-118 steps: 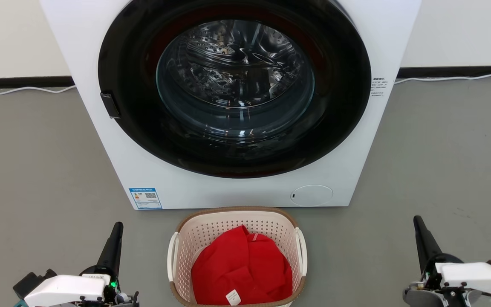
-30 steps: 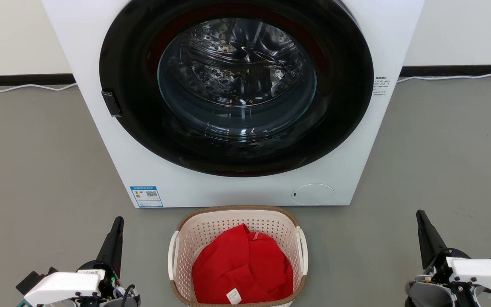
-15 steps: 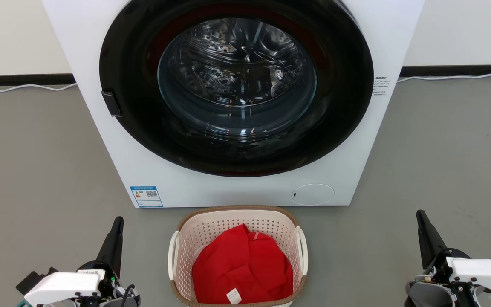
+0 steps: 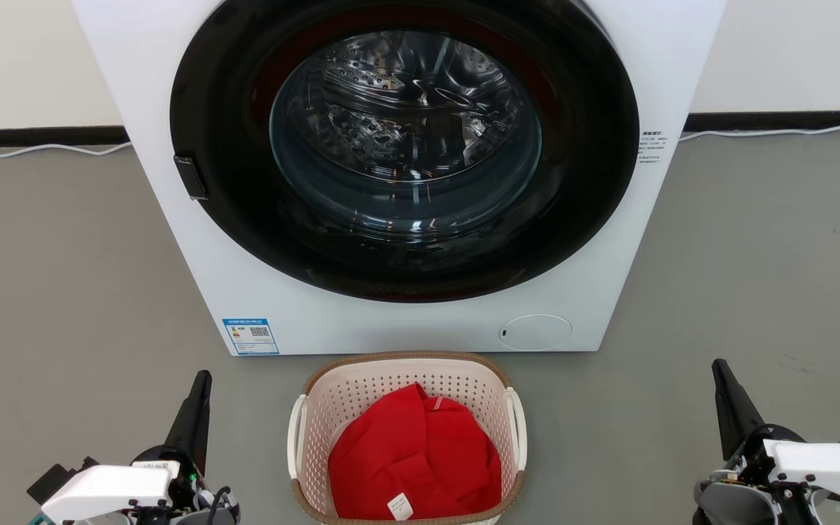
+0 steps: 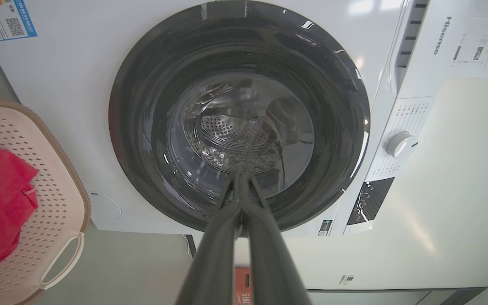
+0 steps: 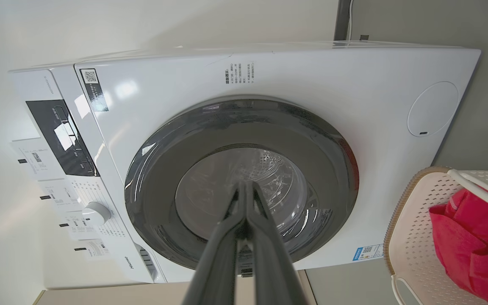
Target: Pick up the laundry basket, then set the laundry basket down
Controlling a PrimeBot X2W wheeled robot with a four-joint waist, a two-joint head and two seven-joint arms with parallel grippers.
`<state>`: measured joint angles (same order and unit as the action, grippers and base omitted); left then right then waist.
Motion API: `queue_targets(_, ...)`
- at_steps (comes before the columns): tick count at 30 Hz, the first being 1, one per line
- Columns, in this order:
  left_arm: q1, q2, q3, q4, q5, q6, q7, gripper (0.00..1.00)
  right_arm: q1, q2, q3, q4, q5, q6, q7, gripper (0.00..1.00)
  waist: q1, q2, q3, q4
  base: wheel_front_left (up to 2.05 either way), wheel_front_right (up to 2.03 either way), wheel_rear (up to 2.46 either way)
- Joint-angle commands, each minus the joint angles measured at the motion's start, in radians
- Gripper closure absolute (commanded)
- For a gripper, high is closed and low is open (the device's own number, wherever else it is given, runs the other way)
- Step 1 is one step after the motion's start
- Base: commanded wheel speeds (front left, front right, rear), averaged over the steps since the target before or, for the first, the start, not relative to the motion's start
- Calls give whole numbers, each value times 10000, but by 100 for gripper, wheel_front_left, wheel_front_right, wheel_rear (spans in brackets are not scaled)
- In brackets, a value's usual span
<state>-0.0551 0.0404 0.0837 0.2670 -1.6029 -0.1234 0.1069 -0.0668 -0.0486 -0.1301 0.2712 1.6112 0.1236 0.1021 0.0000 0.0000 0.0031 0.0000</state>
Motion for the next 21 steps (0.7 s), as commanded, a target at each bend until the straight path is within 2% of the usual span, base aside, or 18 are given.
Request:
queue_targets(1,-530,100,310,-219,-49,-73,70,100,-410,-37,182,-266,-11,71,96,100,0,0,0,0,0,0,0)
queue_targets(21,-530,100,311,-219,-48,-73,71,100,-410,-31,173,-265,-18,71,103,100,0,0,0,0,0,0,0)
